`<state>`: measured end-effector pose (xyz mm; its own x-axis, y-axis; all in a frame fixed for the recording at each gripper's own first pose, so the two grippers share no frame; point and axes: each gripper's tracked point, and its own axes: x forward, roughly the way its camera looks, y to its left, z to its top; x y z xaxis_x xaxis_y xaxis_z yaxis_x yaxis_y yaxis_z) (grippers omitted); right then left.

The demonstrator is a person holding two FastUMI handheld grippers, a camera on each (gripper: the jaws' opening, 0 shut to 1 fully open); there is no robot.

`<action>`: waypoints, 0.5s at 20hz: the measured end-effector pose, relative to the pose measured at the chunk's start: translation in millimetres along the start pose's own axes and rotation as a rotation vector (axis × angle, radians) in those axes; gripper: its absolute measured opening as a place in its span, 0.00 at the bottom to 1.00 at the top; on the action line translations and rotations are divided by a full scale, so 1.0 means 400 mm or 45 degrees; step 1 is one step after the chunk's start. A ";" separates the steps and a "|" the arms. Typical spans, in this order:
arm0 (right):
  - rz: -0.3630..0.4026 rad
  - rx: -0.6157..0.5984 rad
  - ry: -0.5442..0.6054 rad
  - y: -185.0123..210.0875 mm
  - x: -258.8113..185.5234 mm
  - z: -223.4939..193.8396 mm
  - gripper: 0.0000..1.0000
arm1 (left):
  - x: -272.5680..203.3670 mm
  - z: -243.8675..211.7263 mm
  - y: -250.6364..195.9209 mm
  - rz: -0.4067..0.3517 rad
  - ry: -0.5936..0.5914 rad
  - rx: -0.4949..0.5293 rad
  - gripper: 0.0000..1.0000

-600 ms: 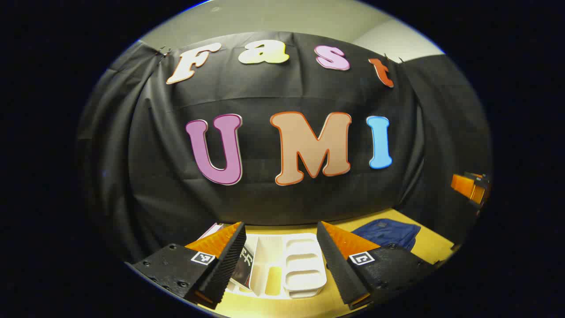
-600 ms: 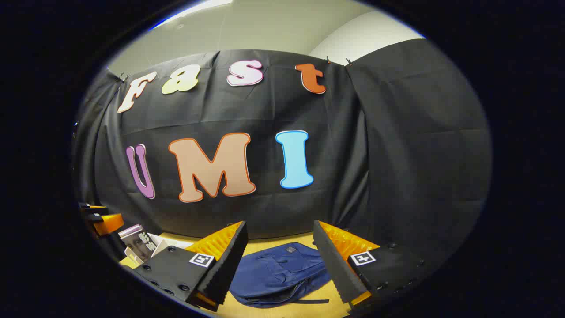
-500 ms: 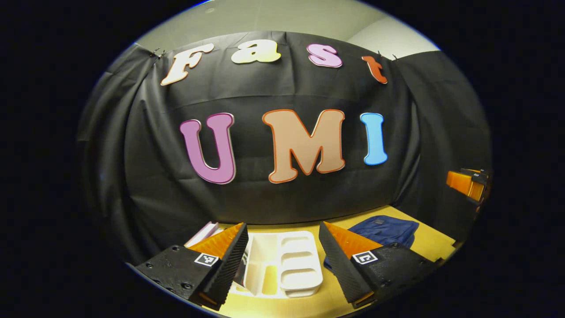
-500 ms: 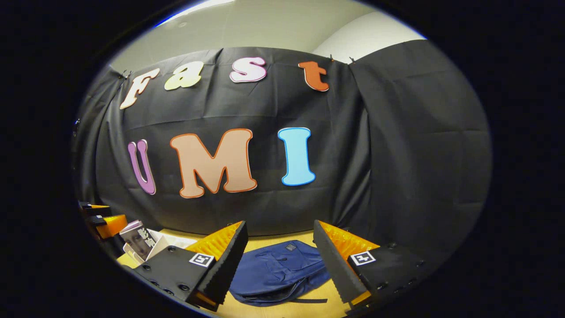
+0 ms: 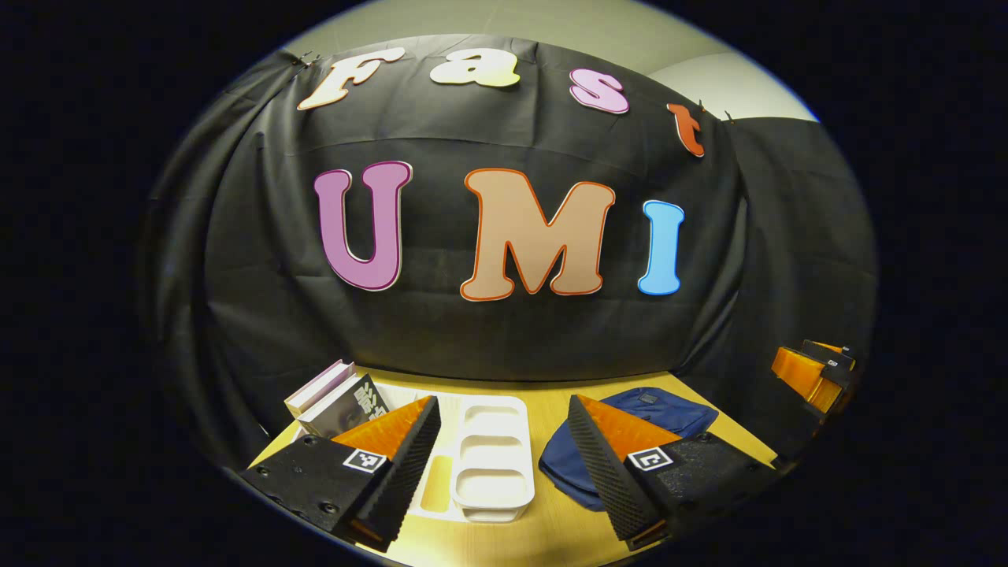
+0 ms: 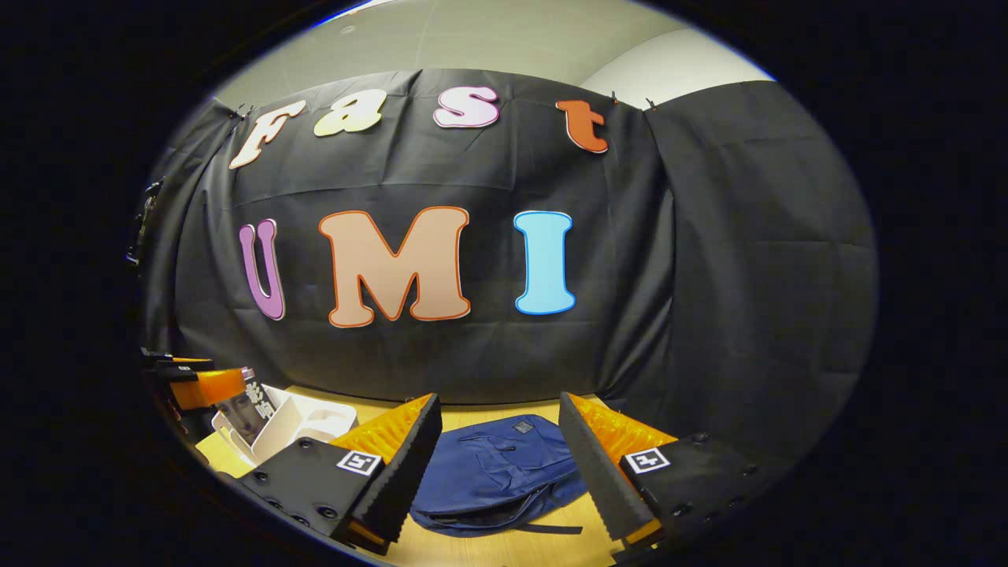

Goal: Open the schoolbag, grab two books from the bookshelf and put them into the schoolbag.

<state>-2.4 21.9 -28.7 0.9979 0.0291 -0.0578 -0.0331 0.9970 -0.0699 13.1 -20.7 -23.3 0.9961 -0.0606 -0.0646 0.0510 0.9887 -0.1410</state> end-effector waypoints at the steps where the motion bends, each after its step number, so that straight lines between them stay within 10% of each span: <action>1: 0.002 -0.002 0.004 0.007 -0.001 -0.003 0.96 | -0.001 0.000 0.014 0.014 -0.001 0.003 0.95; 10: -0.018 -0.107 0.046 0.072 -0.005 -0.042 0.97 | -0.013 -0.016 0.150 0.081 0.027 -0.029 0.94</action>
<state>-6.4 49.6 -47.5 0.9957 0.0110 -0.0917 -0.0251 0.9877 -0.1540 10.3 38.0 -38.0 0.9955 -0.0006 -0.0952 -0.0146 0.9873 -0.1583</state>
